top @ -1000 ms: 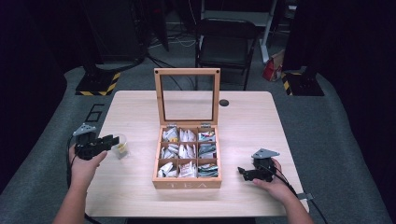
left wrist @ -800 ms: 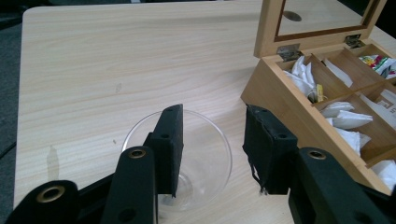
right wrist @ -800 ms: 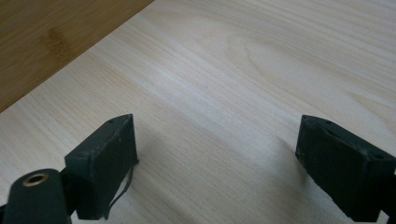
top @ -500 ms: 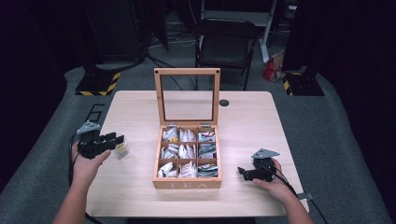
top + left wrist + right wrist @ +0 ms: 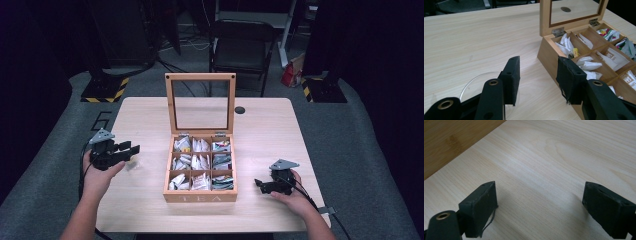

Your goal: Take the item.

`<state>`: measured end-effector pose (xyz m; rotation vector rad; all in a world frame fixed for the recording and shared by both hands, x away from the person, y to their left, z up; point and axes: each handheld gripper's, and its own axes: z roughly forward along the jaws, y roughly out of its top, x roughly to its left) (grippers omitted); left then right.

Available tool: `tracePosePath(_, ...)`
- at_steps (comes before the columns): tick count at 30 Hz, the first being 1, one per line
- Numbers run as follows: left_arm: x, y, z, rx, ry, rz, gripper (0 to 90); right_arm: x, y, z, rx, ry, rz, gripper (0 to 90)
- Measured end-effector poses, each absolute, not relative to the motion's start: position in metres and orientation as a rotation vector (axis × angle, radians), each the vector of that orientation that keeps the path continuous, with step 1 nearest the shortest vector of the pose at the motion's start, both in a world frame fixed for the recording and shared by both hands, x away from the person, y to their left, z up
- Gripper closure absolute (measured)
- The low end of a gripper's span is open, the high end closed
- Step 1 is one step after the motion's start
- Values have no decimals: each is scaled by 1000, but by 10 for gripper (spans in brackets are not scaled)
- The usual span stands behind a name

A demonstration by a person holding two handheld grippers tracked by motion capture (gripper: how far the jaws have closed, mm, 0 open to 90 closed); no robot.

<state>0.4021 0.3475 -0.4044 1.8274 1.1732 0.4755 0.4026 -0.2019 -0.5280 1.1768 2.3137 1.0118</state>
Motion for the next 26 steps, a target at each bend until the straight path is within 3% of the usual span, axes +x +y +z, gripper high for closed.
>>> tracePosePath(26, 389, 321, -431, 1860, 1125, 413, 503, 403, -202, -528, 1175, 2314, 1013, 118)
